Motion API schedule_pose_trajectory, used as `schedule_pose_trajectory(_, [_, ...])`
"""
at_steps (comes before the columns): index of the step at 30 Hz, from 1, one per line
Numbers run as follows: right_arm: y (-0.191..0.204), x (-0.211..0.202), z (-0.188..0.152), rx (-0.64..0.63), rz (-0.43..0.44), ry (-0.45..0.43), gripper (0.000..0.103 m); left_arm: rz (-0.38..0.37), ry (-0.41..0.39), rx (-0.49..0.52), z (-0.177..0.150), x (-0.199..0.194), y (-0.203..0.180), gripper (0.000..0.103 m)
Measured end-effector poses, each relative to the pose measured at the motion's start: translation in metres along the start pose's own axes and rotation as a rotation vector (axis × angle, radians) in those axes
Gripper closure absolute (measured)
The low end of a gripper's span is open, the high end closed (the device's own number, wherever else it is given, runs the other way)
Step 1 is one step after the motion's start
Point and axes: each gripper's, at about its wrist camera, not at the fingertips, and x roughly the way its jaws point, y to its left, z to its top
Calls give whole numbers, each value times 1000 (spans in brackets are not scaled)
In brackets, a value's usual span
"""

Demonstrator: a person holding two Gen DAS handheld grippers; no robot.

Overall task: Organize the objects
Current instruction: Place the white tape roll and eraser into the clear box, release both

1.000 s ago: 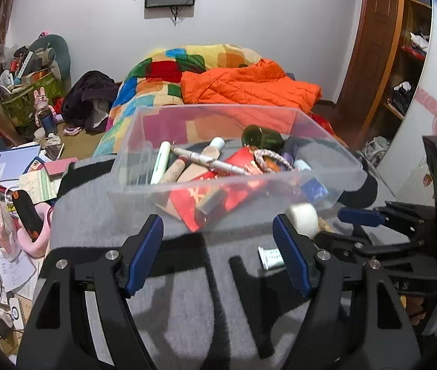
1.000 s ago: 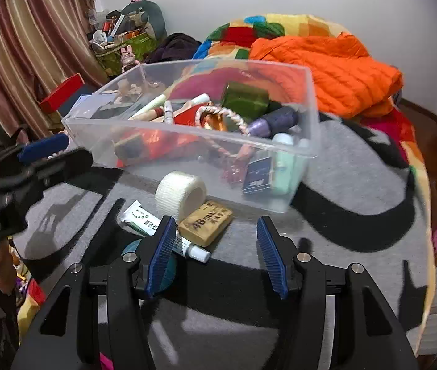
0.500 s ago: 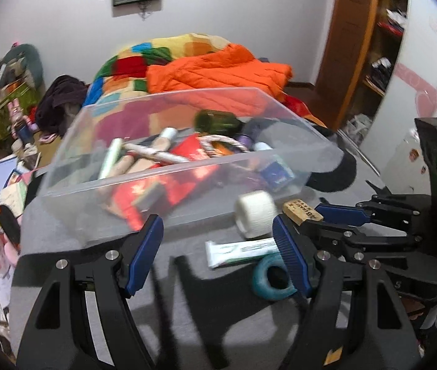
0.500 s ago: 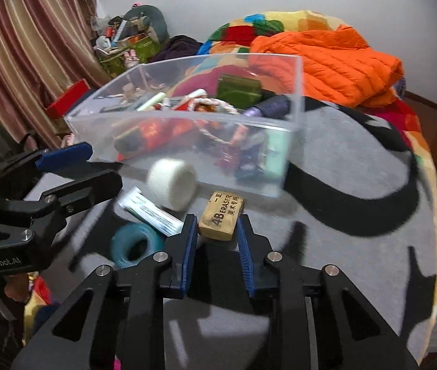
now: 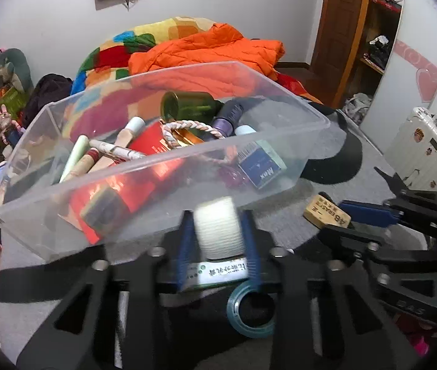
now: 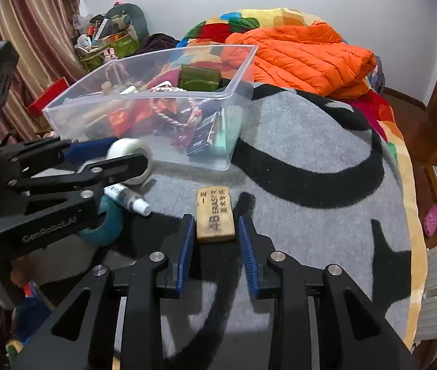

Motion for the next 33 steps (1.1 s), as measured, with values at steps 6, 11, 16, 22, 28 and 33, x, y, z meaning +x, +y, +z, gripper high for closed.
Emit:
schedule_pose_trajectory(6, [1,-6,-2,0,6,-33,81,-6,-65,-6,-6,-24,3,78])
schedule_pose_trajectory(11, [5,-26,2,4,29,-83,81,-9,-121,-31,-8,-50,8,78])
schedule_pose_trajectory(16, [14,-55,20,-5,61,-169,81,5,-193,-55,-2,-79,18,78])
schedule_pose_trajectory(22, [28,-79,52,-18,57,-280,81,47,-250,-96,14,-96,40,78])
schedule_pose_trajectory(28, [43,-73,83,-44,41,-315,81,69,-251,-135,32,-88,59,78])
schedule_pose_trajectory(33, [43,-34,103,-27,27,-241,81,37,-216,-163,45,-65,71,78])
